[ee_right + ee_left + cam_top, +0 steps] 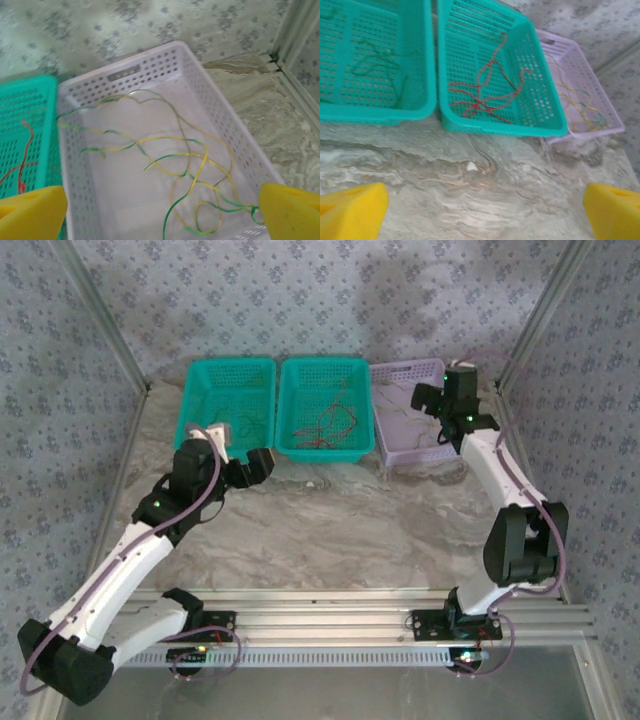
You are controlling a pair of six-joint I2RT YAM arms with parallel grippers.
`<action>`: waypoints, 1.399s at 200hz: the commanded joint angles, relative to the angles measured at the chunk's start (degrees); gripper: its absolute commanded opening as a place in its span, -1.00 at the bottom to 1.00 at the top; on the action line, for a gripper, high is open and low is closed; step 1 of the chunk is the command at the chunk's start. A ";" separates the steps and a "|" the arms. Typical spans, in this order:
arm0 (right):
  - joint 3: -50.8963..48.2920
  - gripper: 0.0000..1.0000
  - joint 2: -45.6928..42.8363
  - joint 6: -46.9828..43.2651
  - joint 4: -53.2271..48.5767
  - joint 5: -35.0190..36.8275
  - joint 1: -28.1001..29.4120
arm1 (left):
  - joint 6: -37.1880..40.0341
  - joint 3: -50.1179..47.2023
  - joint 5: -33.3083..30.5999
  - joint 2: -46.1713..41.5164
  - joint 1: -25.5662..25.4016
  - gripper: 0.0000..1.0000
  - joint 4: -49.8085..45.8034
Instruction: Untangle the cables
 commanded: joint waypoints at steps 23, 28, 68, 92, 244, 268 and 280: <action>-14.93 1.00 -10.22 0.43 11.52 -0.70 1.06 | 4.09 7.20 -13.05 6.29 0.56 1.00 -9.41; -16.59 1.00 -10.97 1.74 12.30 -1.01 0.37 | 4.64 7.31 -13.92 6.84 0.66 1.00 -9.50; -22.70 1.00 -9.89 6.35 7.82 7.35 -2.89 | 9.43 2.05 -22.98 6.50 1.52 0.99 -3.43; -27.96 1.00 -8.08 4.11 15.40 11.77 -2.70 | 12.79 -3.40 -27.94 4.81 3.39 1.00 2.93; -39.93 1.00 -9.52 -10.01 34.53 8.03 -6.61 | 15.30 -9.85 -31.99 5.97 8.63 1.00 7.06; -44.05 1.00 -5.64 -16.80 41.71 2.20 -3.96 | 14.58 -11.32 -31.25 5.97 9.76 1.00 9.08; -47.36 1.00 -3.48 -20.08 49.65 0.40 -2.92 | 14.64 -11.84 -31.35 6.15 10.11 0.99 9.76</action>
